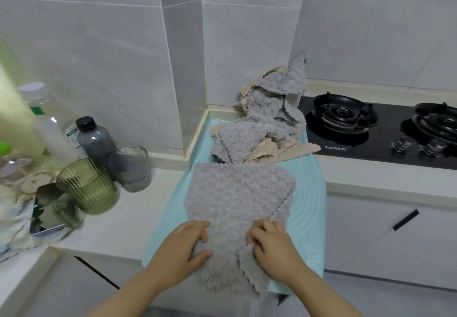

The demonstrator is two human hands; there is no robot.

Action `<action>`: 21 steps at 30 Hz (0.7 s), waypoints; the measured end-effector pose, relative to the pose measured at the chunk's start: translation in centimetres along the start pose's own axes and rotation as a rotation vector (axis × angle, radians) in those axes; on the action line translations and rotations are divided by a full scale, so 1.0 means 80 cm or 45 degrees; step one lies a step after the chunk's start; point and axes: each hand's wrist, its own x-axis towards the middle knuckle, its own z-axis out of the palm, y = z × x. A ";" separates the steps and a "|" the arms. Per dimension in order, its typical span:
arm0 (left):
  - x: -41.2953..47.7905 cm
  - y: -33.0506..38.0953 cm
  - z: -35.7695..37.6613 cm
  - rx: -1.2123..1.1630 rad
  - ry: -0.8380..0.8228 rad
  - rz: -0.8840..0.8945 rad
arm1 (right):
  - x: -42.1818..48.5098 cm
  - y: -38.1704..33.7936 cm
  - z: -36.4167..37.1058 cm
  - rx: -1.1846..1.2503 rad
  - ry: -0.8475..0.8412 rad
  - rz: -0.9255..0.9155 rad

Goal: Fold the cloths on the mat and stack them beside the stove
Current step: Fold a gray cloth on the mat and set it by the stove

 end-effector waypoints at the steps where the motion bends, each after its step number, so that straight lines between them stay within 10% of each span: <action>1: -0.005 0.002 0.000 0.012 -0.040 0.019 | -0.001 -0.001 0.000 0.010 0.007 -0.004; 7: -0.014 0.005 -0.001 0.363 -0.296 0.130 | -0.010 -0.007 -0.001 -0.003 -0.037 0.028; 12: -0.009 0.008 -0.005 0.092 -0.199 0.051 | -0.011 -0.003 -0.002 0.152 0.015 0.110; 21: 0.015 0.022 0.007 0.001 0.620 0.027 | -0.008 -0.004 0.007 0.281 0.179 0.218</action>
